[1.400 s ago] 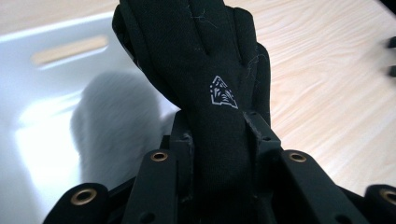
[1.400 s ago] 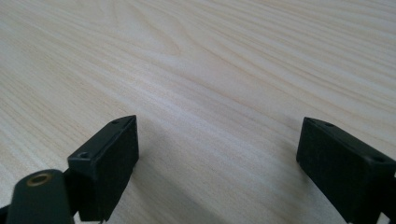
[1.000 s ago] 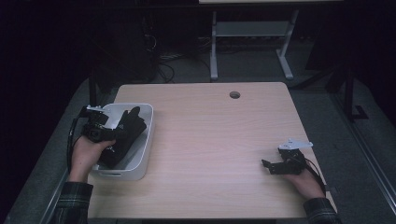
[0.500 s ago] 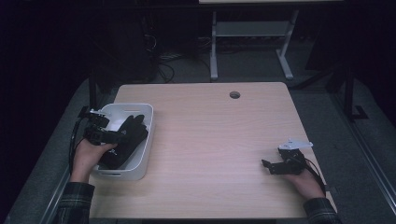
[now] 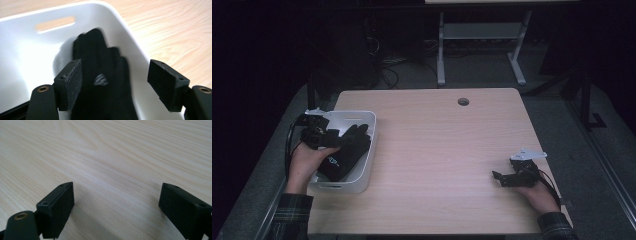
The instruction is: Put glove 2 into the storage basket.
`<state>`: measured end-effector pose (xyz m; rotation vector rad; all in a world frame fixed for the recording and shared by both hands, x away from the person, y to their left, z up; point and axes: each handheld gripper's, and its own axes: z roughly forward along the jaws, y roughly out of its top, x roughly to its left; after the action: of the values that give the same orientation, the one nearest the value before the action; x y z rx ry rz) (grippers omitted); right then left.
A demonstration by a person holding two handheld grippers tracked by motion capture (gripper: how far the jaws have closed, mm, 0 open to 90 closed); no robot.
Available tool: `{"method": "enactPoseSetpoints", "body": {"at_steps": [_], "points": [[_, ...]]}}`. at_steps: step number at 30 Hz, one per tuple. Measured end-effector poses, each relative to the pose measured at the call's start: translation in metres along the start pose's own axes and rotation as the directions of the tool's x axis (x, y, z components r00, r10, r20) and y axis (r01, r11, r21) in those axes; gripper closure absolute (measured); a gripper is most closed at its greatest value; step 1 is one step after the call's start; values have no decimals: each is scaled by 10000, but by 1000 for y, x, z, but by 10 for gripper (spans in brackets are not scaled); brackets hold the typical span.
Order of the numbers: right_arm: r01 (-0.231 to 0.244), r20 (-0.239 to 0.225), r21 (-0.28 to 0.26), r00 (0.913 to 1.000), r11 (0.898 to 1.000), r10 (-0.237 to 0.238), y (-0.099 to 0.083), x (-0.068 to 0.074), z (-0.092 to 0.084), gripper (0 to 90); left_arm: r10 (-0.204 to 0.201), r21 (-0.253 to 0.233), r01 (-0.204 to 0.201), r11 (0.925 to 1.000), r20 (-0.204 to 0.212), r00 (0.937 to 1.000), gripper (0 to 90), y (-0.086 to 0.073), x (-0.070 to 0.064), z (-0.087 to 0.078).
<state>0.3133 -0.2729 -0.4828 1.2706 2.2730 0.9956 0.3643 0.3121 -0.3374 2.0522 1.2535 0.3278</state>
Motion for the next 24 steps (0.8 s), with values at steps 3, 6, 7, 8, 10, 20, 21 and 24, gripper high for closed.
{"method": "enactPoseSetpoints", "body": {"at_steps": [3,6,7,8,10,20,21,24], "points": [[25,-1,3,10000,10000,-25,0,0,0,127,291,-136,-287,9995,353,9990,270,6,-13,5],[34,-2,5,10000,10000,-34,0,0,0,127,546,-203,-534,9984,652,9964,270,11,-27,12],[38,-6,5,10000,10000,-38,0,0,0,127,599,-241,-582,9980,808,9949,270,12,-32,14],[37,-6,7,10000,10000,-37,0,0,0,127,670,-285,-647,9975,917,9935,270,13,-36,16],[42,-6,10,10000,10000,-42,0,0,0,127,814,-404,-774,9962,1101,9906,269,15,-44,21],[57,-10,4,10000,10000,-57,0,0,0,127,1386,-718,-1279,9892,1723,9752,267,18,-81,42],[54,-10,7,10000,10000,-54,0,0,0,127,1463,-736,-1352,9881,1766,9734,267,18,-84,45],[62,-12,6,10000,10000,-62,0,0,0,127,1612,-869,-1466,9854,1953,9674,262,16,-94,51]]}}
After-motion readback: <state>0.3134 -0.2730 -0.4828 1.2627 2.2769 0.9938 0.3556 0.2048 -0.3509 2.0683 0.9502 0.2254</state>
